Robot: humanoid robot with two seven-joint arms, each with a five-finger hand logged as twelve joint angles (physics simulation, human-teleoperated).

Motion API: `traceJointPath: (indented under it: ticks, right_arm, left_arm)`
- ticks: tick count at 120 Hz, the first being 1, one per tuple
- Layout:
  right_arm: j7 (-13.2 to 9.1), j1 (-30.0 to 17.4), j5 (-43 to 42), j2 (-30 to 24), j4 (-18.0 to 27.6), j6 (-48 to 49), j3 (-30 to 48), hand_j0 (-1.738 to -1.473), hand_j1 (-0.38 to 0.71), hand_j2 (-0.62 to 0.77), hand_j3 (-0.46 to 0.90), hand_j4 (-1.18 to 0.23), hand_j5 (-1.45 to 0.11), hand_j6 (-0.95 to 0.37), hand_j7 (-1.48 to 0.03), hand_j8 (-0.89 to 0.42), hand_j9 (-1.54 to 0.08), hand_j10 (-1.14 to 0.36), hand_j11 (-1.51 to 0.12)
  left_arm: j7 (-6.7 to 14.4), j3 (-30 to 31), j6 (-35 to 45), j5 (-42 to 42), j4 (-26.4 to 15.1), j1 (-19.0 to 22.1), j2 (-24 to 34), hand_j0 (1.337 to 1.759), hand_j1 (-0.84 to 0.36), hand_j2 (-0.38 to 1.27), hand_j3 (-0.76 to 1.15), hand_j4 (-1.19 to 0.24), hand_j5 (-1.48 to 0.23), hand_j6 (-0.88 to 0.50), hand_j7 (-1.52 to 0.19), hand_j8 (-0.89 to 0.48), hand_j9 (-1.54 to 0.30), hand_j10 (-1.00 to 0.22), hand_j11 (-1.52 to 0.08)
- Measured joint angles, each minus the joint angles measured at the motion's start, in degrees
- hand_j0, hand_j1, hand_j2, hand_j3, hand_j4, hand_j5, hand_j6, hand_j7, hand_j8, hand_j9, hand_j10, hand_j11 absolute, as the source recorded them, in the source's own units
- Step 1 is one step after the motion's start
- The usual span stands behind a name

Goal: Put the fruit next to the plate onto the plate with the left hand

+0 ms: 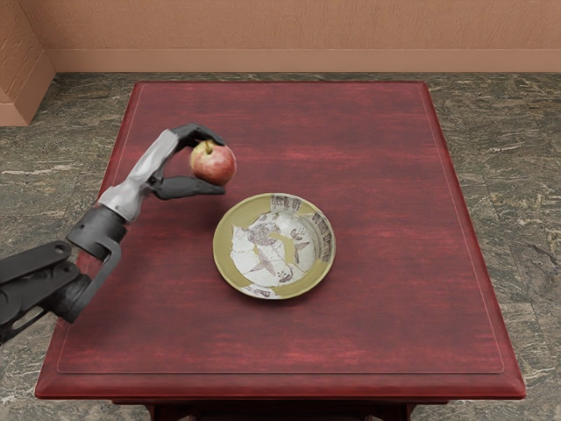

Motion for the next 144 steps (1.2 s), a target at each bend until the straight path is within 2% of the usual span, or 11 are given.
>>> traceJointPath:
  ticks: [6, 22, 38, 39, 47, 62, 68, 86, 113, 128, 144]
  right_arm:
    - [0.01, 0.01, -0.01, 0.00, 0.00, 0.00, 0.00, -1.658, -0.35, 0.00, 0.00, 0.00, 0.00, 0.00, 0.00, 0.00, 0.00, 0.00, 0.00]
    - [0.01, 0.05, -0.05, 0.00, 0.00, 0.00, 0.00, -1.658, -0.35, 0.00, 0.00, 0.00, 0.00, 0.00, 0.00, 0.00, 0.00, 0.00, 0.00]
    - [0.02, 0.20, -0.10, 0.00, 0.00, 0.00, 0.00, -1.658, -0.35, 0.00, 0.00, 0.00, 0.00, 0.00, 0.00, 0.00, 0.00, 0.00, 0.00]
    - [0.02, 0.22, -0.10, 0.00, 0.00, 0.00, 0.00, -1.658, -0.35, 0.00, 0.00, 0.00, 0.00, 0.00, 0.00, 0.00, 0.00, 0.00, 0.00]
    - [0.02, 0.30, -0.11, 0.00, 0.00, 0.00, 0.00, -1.658, -0.35, 0.00, 0.00, 0.00, 0.00, 0.00, 0.00, 0.00, 0.00, 0.00, 0.00]
    - [0.01, 0.56, -0.09, 0.00, 0.00, 0.00, 0.00, -1.658, -0.35, 0.00, 0.00, 0.00, 0.00, 0.00, 0.00, 0.00, 0.00, 0.00, 0.00]
    - [0.01, 0.61, -0.10, 0.00, 0.00, 0.00, 0.00, -1.658, -0.35, 0.00, 0.00, 0.00, 0.00, 0.00, 0.00, 0.00, 0.00, 0.00, 0.00]
    - [0.01, 0.68, -0.12, 0.00, 0.00, 0.00, 0.00, -1.658, -0.35, 0.00, 0.00, 0.00, 0.00, 0.00, 0.00, 0.00, 0.00, 0.00, 0.00]
    - [0.03, 0.70, -0.12, 0.00, 0.00, 0.00, -0.01, -1.658, -0.35, 0.00, 0.00, 0.00, 0.00, 0.00, 0.00, 0.00, 0.00, 0.00, 0.00]
    - [0.02, 0.70, -0.12, 0.00, 0.00, 0.00, -0.01, -1.658, -0.35, 0.00, 0.00, 0.00, 0.00, 0.00, 0.00, 0.00, 0.00, 0.00, 0.00]
    - [0.01, 0.70, -0.10, 0.00, 0.00, 0.00, -0.01, -1.658, -0.35, 0.00, 0.00, 0.00, 0.00, 0.00, 0.00, 0.00, 0.00, 0.00, 0.00]
  left_arm:
    - [0.01, -0.66, -0.03, -0.07, -1.63, -0.62, 0.00, 1.655, -0.19, 0.29, 0.00, -0.53, -0.85, -0.36, -0.84, -0.36, -0.85, -0.50, -0.85]
    - [0.01, -1.14, -0.11, 0.49, -6.57, -0.72, -0.15, 1.655, -0.20, 0.32, 0.00, -0.53, -0.85, -0.36, -0.83, -0.37, -0.85, -0.51, -0.85]
    - [0.02, 2.01, -0.15, 4.12, -9.61, -0.15, -2.14, 1.655, -0.19, 0.32, 0.00, -0.53, -0.86, -0.37, -0.83, -0.37, -0.84, -0.51, -0.85]
    - [0.02, 2.30, -0.15, 4.38, -9.72, -0.11, -2.21, 1.655, -0.19, 0.28, 0.00, -0.53, -0.86, -0.37, -0.83, -0.37, -0.84, -0.51, -0.85]
    - [0.02, 3.96, -0.08, 6.10, -10.82, 1.59, -2.21, 1.655, -0.19, 0.35, 0.00, -0.54, -0.86, -0.38, -0.83, -0.38, -0.84, -0.53, -0.84]
    - [0.03, 5.93, 0.04, 8.76, -11.78, 3.11, -2.20, 1.655, -0.16, 0.38, 0.00, -0.56, -0.86, -0.43, -0.82, -0.43, -0.83, -0.57, -0.84]
    - [0.05, 6.40, 0.12, 9.28, -11.86, 3.11, -2.05, 1.655, -0.13, 0.32, 0.00, -0.56, -0.86, -0.45, -0.82, -0.45, -0.83, -0.59, -0.83]
    - [0.02, 6.62, 0.34, 9.68, -10.99, 3.11, -2.08, 1.656, -0.14, 0.34, 0.00, -0.57, -0.83, -0.46, -0.79, -0.46, -0.80, -0.60, -0.81]
    - [0.02, 5.43, 0.50, 2.20, -10.13, 2.85, -2.03, 1.657, 0.14, 0.14, 0.00, -0.23, -0.33, -0.20, -0.32, -0.20, -0.32, -0.24, -0.32]
    - [0.01, 4.17, 0.45, 1.16, -10.40, 2.85, -2.10, 1.658, 0.22, 0.08, 0.00, -0.14, -0.19, -0.12, -0.19, -0.12, -0.19, -0.14, -0.19]
    - [0.01, -1.24, 0.20, -1.33, -10.89, 2.62, -1.85, 1.658, 0.27, 0.04, 0.00, -0.08, -0.12, -0.07, -0.11, -0.07, -0.11, -0.09, -0.11]
